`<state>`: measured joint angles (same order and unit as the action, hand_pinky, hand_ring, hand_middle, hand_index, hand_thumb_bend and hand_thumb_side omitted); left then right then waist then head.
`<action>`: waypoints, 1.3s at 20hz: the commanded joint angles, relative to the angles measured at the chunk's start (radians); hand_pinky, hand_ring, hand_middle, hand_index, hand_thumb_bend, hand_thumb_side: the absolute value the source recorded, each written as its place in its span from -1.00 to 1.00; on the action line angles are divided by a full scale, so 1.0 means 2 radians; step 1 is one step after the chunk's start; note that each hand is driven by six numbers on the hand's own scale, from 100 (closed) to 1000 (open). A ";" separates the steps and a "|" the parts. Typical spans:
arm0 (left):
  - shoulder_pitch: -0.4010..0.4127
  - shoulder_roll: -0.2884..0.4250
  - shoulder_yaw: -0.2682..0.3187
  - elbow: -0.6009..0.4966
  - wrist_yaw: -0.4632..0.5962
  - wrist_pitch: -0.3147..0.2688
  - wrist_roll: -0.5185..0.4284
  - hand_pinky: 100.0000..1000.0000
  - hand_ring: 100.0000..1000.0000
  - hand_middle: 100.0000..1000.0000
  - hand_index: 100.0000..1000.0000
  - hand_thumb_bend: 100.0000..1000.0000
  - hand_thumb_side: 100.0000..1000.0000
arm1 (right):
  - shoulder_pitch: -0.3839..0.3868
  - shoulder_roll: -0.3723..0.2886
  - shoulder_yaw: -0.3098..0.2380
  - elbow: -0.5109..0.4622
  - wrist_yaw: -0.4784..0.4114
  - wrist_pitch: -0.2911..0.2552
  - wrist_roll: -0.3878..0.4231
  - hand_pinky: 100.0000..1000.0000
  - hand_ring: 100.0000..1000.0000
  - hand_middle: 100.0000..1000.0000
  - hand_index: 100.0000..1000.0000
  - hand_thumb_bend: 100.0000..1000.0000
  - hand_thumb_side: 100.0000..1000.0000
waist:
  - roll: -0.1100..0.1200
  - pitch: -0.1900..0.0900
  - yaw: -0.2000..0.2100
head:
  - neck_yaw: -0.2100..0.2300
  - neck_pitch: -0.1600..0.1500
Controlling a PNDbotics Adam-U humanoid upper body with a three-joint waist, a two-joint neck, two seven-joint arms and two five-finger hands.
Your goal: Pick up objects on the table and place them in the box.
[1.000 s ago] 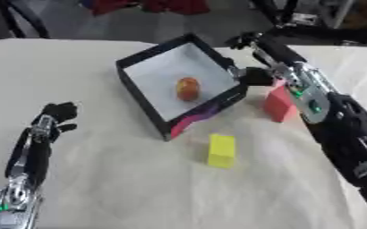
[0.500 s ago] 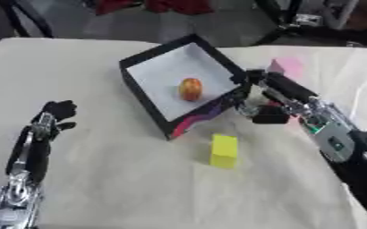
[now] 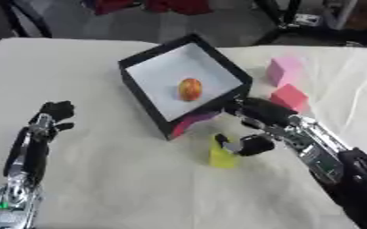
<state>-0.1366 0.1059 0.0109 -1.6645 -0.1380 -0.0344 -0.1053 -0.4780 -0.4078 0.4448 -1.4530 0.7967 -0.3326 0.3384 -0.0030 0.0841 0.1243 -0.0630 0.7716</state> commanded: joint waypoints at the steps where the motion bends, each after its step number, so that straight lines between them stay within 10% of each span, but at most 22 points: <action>1: -0.004 0.009 0.000 -0.008 -0.001 -0.001 -0.002 0.52 0.60 0.42 0.59 -0.91 1.00 | -0.011 -0.001 -0.001 -0.012 0.002 -0.003 0.025 0.73 0.66 0.62 0.89 -0.85 0.16 | -0.005 -0.007 0.000 | -0.001 -0.001; 26: -0.001 0.011 0.002 -0.008 -0.002 0.000 0.000 0.52 0.60 0.42 0.59 -0.91 1.00 | 0.015 -0.034 -0.047 -0.156 -0.112 0.052 0.154 0.72 0.64 0.56 0.85 -1.00 0.20 | -0.007 -0.009 -0.007 | 0.005 -0.001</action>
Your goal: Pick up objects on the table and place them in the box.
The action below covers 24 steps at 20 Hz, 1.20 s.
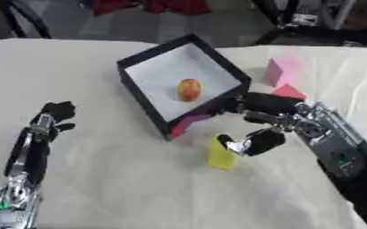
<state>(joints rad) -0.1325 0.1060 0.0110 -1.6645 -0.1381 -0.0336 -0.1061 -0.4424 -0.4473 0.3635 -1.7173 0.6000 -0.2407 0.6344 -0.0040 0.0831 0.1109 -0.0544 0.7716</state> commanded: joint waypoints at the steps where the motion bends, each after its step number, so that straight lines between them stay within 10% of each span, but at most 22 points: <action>1: -0.003 0.011 0.002 -0.008 -0.002 -0.001 0.001 0.52 0.60 0.42 0.59 -0.91 1.00 | -0.001 -0.016 -0.005 -0.027 -0.016 0.008 0.010 0.72 0.64 0.56 0.85 -1.00 0.20 | -0.006 -0.009 -0.001 | 0.001 -0.001; 24: -0.004 0.010 0.000 -0.008 -0.002 -0.001 -0.002 0.52 0.59 0.42 0.59 -0.91 1.00 | 0.002 -0.003 0.027 0.058 0.072 -0.021 0.019 0.74 0.67 0.63 0.89 -0.93 0.24 | -0.006 -0.008 0.000 | 0.000 -0.001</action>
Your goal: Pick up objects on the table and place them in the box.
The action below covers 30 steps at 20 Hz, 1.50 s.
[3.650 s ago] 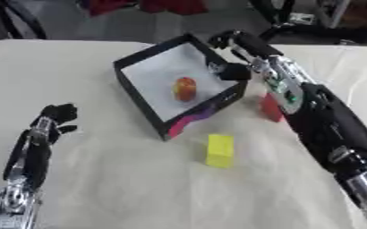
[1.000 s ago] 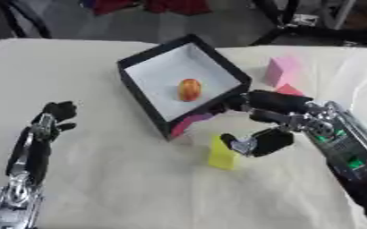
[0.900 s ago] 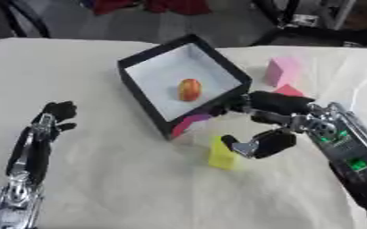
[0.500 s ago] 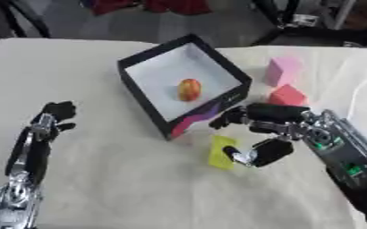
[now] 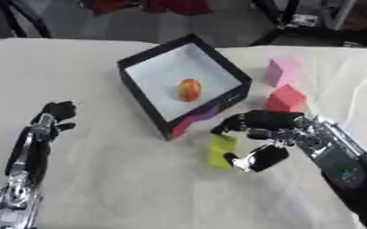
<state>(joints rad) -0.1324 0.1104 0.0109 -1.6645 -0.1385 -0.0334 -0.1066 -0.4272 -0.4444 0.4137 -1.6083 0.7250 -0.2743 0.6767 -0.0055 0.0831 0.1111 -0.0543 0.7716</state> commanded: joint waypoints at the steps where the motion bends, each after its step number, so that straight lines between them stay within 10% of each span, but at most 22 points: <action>1: -0.004 0.008 0.000 -0.008 -0.001 -0.001 -0.002 0.52 0.59 0.42 0.59 -0.91 1.00 | -0.006 -0.005 0.002 0.003 0.013 -0.005 -0.003 0.74 0.67 0.63 0.89 -0.93 0.25 | -0.006 -0.008 0.000 | -0.001 -0.001; 7: -0.004 0.008 0.000 -0.008 -0.002 -0.001 -0.002 0.52 0.59 0.42 0.59 -0.91 1.00 | -0.007 -0.004 0.008 0.003 0.033 -0.011 -0.008 0.75 0.66 0.60 0.89 -0.98 0.04 | -0.006 -0.008 0.000 | -0.001 -0.001; 16: -0.004 0.008 0.000 -0.008 -0.002 -0.001 -0.001 0.52 0.59 0.42 0.59 -0.91 1.00 | -0.008 -0.001 0.003 0.010 0.073 0.003 -0.082 0.51 0.20 -0.02 0.73 -1.00 -0.99 | -0.005 -0.007 -0.001 | 0.000 -0.001; 23: -0.004 0.008 0.000 -0.008 -0.001 -0.001 -0.001 0.52 0.59 0.42 0.59 -0.91 1.00 | -0.007 0.002 -0.007 0.019 0.088 0.023 -0.191 0.19 -0.24 -0.57 0.51 -1.00 -1.00 | -0.004 -0.007 -0.002 | 0.000 -0.001; 30: -0.004 0.008 0.000 -0.008 -0.001 -0.001 0.000 0.52 0.59 0.42 0.59 -0.91 1.00 | -0.007 0.001 -0.014 0.014 0.073 0.037 -0.259 0.13 -0.33 -0.68 0.41 -1.00 -1.00 | -0.004 -0.007 -0.003 | 0.000 -0.001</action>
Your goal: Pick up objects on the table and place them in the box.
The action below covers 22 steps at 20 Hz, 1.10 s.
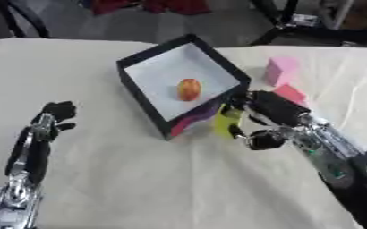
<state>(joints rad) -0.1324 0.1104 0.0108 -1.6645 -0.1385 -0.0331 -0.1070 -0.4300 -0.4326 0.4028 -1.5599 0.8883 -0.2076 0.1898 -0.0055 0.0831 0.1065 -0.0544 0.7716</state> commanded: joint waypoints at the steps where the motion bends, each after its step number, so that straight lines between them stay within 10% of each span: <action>1: -0.004 0.008 0.001 -0.008 -0.001 -0.001 0.000 0.52 0.59 0.42 0.59 -0.91 1.00 | -0.006 -0.006 -0.011 -0.015 -0.014 0.005 -0.018 0.13 -0.33 -0.69 0.40 -1.00 -1.00 | -0.004 -0.007 -0.001 | 0.001 -0.001; 14: -0.002 0.009 0.002 -0.008 -0.001 -0.001 0.001 0.52 0.58 0.42 0.59 -0.91 1.00 | -0.081 -0.058 -0.035 -0.085 -0.113 0.050 0.004 0.14 -0.32 -0.69 0.41 -1.00 -1.00 | -0.005 -0.010 -0.001 | 0.003 -0.001; 22: -0.011 0.001 -0.004 -0.009 0.002 -0.002 -0.003 0.52 0.58 0.42 0.59 -0.91 1.00 | -0.189 -0.038 -0.029 0.023 -0.098 0.060 0.011 0.16 -0.31 -0.68 0.44 -1.00 -1.00 | 0.005 -0.005 0.017 | -0.011 -0.001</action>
<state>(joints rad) -0.1402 0.1115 0.0064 -1.6645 -0.1375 -0.0352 -0.1096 -0.7826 -0.5078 0.3519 -1.5464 0.6796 -0.0890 0.2119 -0.0049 0.0832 0.1440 -0.0692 0.7716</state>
